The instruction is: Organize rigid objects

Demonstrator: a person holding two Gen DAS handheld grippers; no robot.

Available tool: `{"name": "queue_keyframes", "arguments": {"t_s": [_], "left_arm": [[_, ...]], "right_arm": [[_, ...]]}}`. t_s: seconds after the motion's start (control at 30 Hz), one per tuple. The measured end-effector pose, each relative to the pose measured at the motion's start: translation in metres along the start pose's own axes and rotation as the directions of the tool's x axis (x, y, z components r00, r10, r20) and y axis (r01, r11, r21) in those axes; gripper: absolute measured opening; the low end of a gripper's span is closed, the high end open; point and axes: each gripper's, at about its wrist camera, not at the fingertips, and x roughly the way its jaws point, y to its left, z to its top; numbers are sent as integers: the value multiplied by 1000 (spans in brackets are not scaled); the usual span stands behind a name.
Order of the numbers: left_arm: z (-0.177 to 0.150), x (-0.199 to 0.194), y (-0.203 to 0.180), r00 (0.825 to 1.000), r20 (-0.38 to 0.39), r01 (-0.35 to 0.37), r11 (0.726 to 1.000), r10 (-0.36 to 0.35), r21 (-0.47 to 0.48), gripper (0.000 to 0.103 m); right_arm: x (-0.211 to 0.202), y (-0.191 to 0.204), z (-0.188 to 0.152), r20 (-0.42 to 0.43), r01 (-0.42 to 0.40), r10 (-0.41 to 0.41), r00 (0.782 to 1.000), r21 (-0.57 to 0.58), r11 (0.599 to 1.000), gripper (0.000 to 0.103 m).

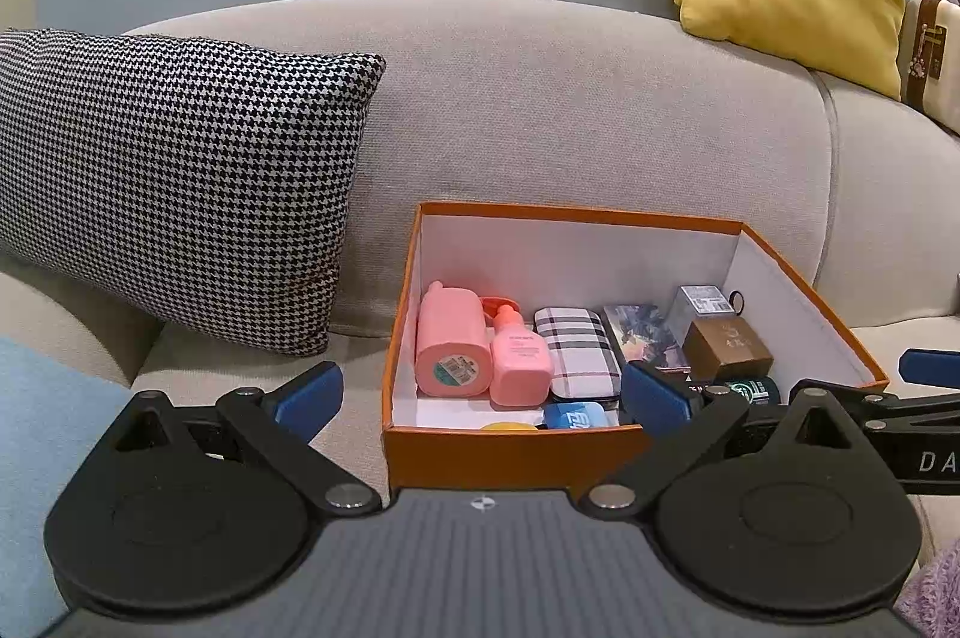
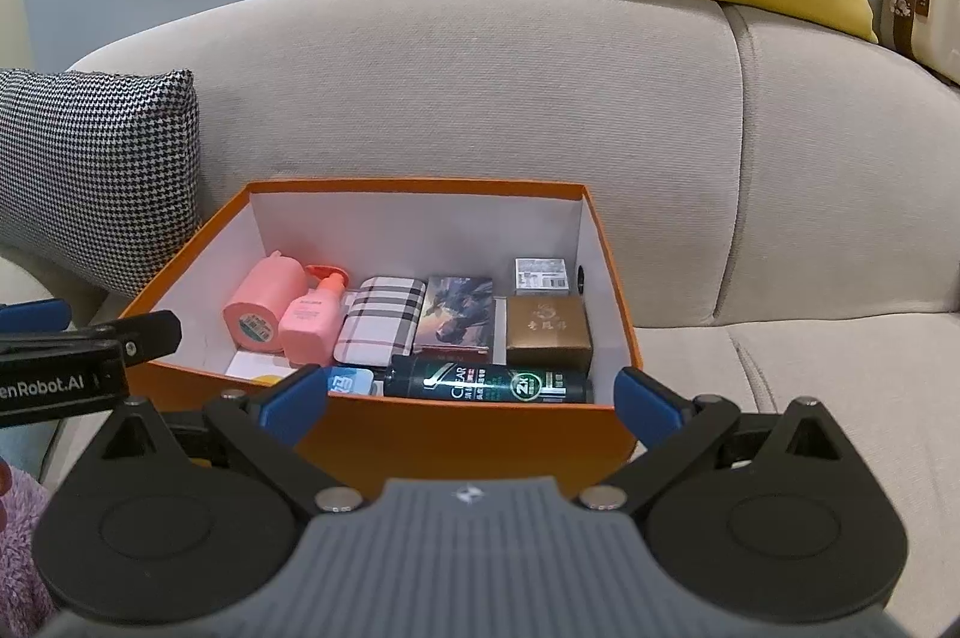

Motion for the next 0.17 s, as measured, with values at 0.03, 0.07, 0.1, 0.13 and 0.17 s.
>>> {"name": "queue_keyframes", "arguments": {"t_s": [0.03, 0.07, 0.1, 0.13, 0.17], "left_arm": [[0, 0, 0, 1000, 0, 1, 1000, -1, 1, 103], [0, -1, 0, 1000, 1, 3, 1000, -3, 1, 103], [-1, -1, 0, 1000, 1, 3, 1000, -3, 1, 103], [-1, -1, 0, 1000, 1, 2, 1000, -2, 0, 103], [-1, -1, 1, 1000, 1, 2, 1000, -2, 2, 103]], "right_arm": [[0, 0, 0, -1, -1, 1, 1000, 0, 1000, 101], [0, 0, 0, -1, -1, 1, 1000, -1, 1000, 101], [0, 1, -1, -2, -1, 1, 1000, -1, 1000, 101], [0, 1, -1, -2, 0, 0, 1000, 0, 1000, 101], [0, 1, -1, -3, -1, 1, 1000, -1, 1000, 101]]}}
